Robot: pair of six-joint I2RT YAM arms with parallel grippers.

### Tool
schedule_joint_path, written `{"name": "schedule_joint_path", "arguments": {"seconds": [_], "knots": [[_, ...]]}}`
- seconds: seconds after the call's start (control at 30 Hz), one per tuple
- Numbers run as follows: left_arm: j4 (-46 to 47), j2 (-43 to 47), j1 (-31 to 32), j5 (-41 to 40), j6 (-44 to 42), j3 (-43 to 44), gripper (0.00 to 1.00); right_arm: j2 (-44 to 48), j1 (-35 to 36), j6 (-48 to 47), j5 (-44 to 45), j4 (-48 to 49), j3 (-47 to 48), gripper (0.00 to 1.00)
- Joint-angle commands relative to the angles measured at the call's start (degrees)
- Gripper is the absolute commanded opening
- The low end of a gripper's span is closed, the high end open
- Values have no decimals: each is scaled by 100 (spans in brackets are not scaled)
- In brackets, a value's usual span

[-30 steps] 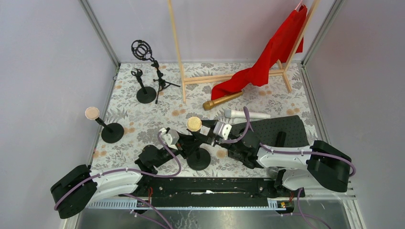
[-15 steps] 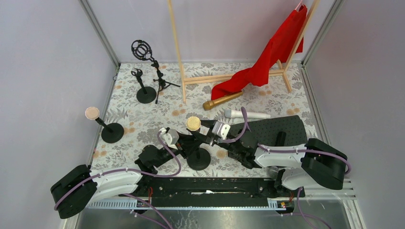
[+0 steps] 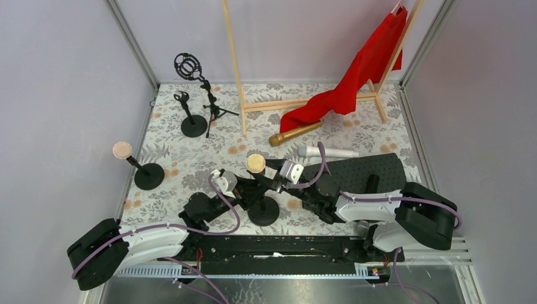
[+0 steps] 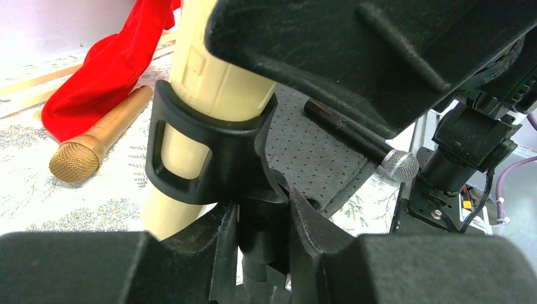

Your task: Attach the microphones to the stand

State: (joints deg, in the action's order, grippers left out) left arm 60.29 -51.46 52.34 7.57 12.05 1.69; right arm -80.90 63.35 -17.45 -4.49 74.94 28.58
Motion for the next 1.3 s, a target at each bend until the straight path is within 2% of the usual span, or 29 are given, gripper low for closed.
{"name": "schedule_joint_path", "arguments": {"seconds": [0.0,1.03,1.27], "knots": [[-311,-37,-22,-224,-212,-152,0,-934,-95,34,353,-3345,-740,0],[-261,17,-22,-375,-160,-371,0,-1266,-95,339,385,-3294,-820,0],[-288,14,-22,-380,-164,-351,0,-910,-95,242,403,-3427,-725,0]]}}
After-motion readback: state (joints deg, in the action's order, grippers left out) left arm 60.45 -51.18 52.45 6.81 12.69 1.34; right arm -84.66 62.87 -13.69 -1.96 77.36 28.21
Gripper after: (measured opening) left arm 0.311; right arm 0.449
